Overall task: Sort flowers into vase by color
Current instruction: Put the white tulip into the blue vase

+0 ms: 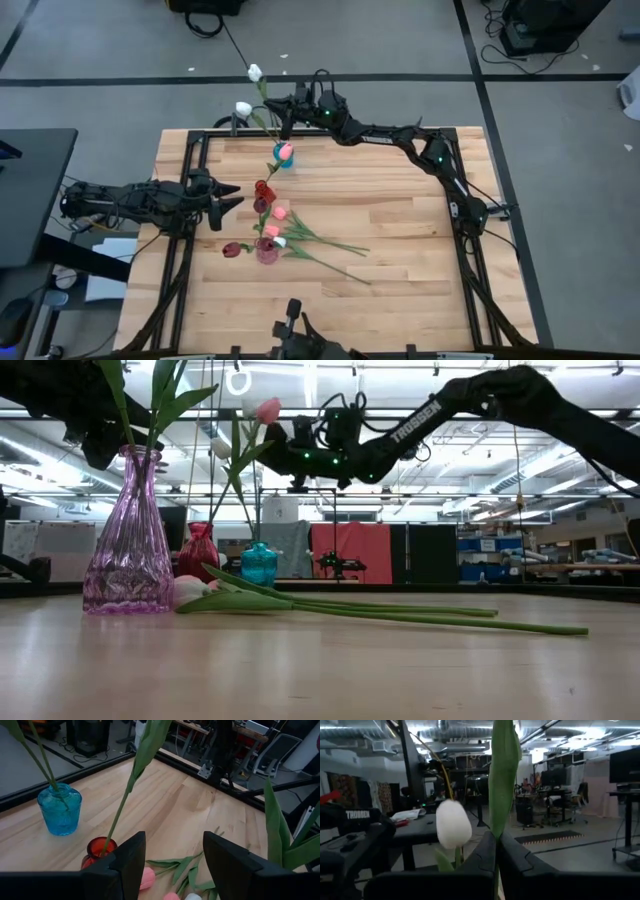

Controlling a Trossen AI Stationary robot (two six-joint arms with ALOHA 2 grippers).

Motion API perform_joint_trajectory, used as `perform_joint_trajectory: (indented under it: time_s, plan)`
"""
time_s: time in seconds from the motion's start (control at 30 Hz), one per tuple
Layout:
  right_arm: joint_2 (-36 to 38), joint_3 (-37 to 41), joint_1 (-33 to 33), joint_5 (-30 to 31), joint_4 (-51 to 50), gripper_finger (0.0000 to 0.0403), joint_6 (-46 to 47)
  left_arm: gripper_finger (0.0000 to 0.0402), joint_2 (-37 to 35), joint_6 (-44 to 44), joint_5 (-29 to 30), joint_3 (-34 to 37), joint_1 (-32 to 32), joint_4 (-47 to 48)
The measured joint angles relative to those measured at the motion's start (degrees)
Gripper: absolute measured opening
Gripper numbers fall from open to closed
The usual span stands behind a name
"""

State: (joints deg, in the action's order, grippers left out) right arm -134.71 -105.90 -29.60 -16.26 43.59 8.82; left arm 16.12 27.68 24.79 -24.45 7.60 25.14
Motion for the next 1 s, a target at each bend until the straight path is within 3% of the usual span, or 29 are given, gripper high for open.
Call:
perform_joint_trajectory:
  time_s: [0.3, 0.67, 1.0]
  plan:
    - [-0.28, 0.00, 0.60, -1.20, -2.21, 0.0016, -1.82, 0.0204, 0.00, -0.22, 0.00, 0.00, 0.00, 0.08]
    - [2.51, 0.00, 1.75, 0.15, -21.23, 0.0019, -8.81, 0.0203, 0.00, 0.00, -0.01, 0.00, 0.00, 0.12]
    - [4.24, 0.00, 2.02, -0.64, -36.37, 0.0081, -13.49, 0.0203, 0.00, 0.07, -1.08, 0.00, 0.00, 0.16]
